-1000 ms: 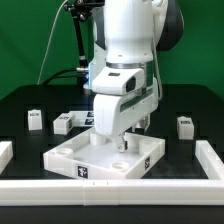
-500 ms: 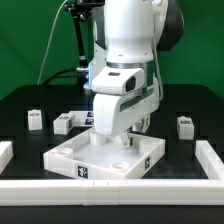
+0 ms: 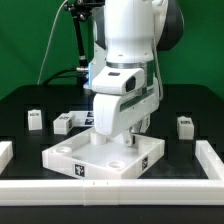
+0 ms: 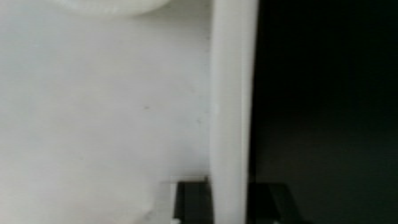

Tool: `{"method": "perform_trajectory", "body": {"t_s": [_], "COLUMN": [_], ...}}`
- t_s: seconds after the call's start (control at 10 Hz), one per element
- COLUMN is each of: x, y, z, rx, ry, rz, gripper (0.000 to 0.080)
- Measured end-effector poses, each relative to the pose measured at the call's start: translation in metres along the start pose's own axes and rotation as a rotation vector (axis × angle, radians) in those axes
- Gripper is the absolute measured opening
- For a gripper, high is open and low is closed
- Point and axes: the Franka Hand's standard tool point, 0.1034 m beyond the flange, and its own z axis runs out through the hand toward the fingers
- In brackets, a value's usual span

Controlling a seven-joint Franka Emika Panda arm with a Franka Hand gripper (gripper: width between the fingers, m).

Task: Assemble one leg

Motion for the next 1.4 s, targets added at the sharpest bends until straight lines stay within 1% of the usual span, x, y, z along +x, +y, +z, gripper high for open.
{"method": "perform_trajectory", "body": {"t_s": [0.4, 0.6, 0.7, 0.8, 0.9, 1.0, 1.4], "x": [0.000, -0.001, 0.000, 0.000, 0.004, 0.013, 0.010], "y": [0.000, -0.001, 0.000, 0.001, 0.003, 0.004, 0.005], "z": [0.000, 0.000, 0.000, 0.000, 0.000, 0.000, 0.000], "rx": [0.000, -0.002, -0.012, -0.012, -0.009, -0.016, -0.018], "ry": [-0.001, -0.002, 0.006, 0.005, -0.005, -0.010, -0.008], "rz": [-0.019, -0.148, -0.212, -0.263, -0.364, -0.410, -0.402], "gripper": [0.0057, 0.0057, 0.0057, 0.0057, 0.0057, 0.0057, 0.0058]}}
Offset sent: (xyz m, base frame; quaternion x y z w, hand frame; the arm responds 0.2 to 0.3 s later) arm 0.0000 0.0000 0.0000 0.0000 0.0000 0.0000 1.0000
